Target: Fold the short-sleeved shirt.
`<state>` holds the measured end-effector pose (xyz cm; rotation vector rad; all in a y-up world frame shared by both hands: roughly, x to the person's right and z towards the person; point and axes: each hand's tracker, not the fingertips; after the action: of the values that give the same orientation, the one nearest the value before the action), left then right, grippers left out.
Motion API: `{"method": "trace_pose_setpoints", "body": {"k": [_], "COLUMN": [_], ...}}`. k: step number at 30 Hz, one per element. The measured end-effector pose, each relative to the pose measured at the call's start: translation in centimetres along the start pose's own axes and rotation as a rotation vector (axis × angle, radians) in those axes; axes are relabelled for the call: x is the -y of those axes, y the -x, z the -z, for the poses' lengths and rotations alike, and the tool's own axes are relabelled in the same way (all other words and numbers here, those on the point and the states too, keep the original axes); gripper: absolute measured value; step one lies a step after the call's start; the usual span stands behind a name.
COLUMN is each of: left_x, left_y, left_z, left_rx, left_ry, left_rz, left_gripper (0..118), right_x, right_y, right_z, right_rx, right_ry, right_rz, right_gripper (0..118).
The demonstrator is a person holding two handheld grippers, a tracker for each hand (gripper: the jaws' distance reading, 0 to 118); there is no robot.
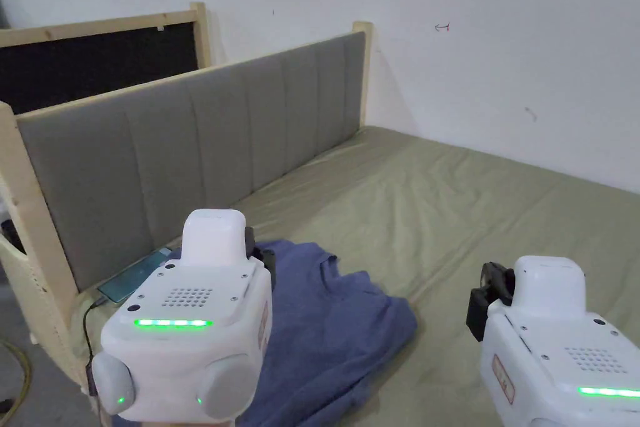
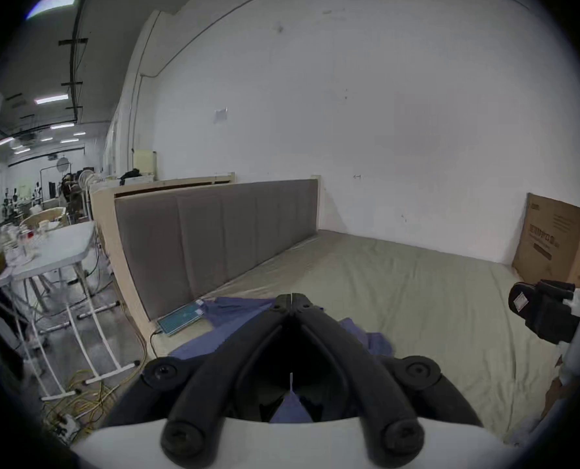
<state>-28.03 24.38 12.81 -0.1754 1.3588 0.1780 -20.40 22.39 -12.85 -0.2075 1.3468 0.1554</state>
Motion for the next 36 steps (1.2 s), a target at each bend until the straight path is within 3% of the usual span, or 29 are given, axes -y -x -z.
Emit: {"method": "trace_pose_setpoints", "body": {"k": [4,9,10,11,12,13,14,18,25,29,31,36], "left_x": [1.0,4.6,5.2,6.0,6.9,7.6,8.5,11.4,15.9,16.9,16.0,14.5], "left_y": [0.0,0.2,0.1,0.1,0.3,0.3,0.2,-0.2,-2.1,-3.9,-3.3,-3.0], "left_z": [2.1,8.0,9.2,10.5,12.0,13.4,14.9,18.8,24.3,25.3,25.5,25.8], "left_rx": [-0.008,0.028,0.016,0.030,0.041,0.056,0.065,0.003,0.074,0.057,0.076,0.084], "left_ry": [0.080,0.224,0.284,0.325,0.362,0.416,0.467,0.537,0.791,0.815,0.829,0.846], "left_rz": [0.019,-0.081,-0.068,-0.077,-0.089,-0.079,-0.082,-0.056,0.032,0.123,0.095,0.097], "left_gripper": [0,0,5,21,65,91,102,108,108,108,94,45], "right_x": [0.6,1.7,1.9,2.2,2.5,2.8,3.2,4.6,6.2,6.9,7.2,7.9], "right_y": [-0.3,-2.0,-2.2,-2.5,-2.8,-3.0,-3.1,-3.8,-4.5,-4.4,-4.5,-4.6], "right_z": [0.5,1.4,1.6,1.9,2.1,2.4,2.8,4.4,7.1,8.0,8.1,8.1], "right_rx": [-0.007,0.019,0.029,0.035,0.038,0.041,0.047,0.069,0.069,0.067,0.063,0.062], "right_ry": [0.036,0.090,0.101,0.112,0.124,0.137,0.158,0.219,0.293,0.320,0.331,0.362], "right_rz": [0.007,0.049,0.051,0.053,0.054,0.055,0.053,0.066,0.114,0.101,0.109,0.133], "right_gripper": [0,0,0,0,0,0,0,0,0,0,0,0]}}
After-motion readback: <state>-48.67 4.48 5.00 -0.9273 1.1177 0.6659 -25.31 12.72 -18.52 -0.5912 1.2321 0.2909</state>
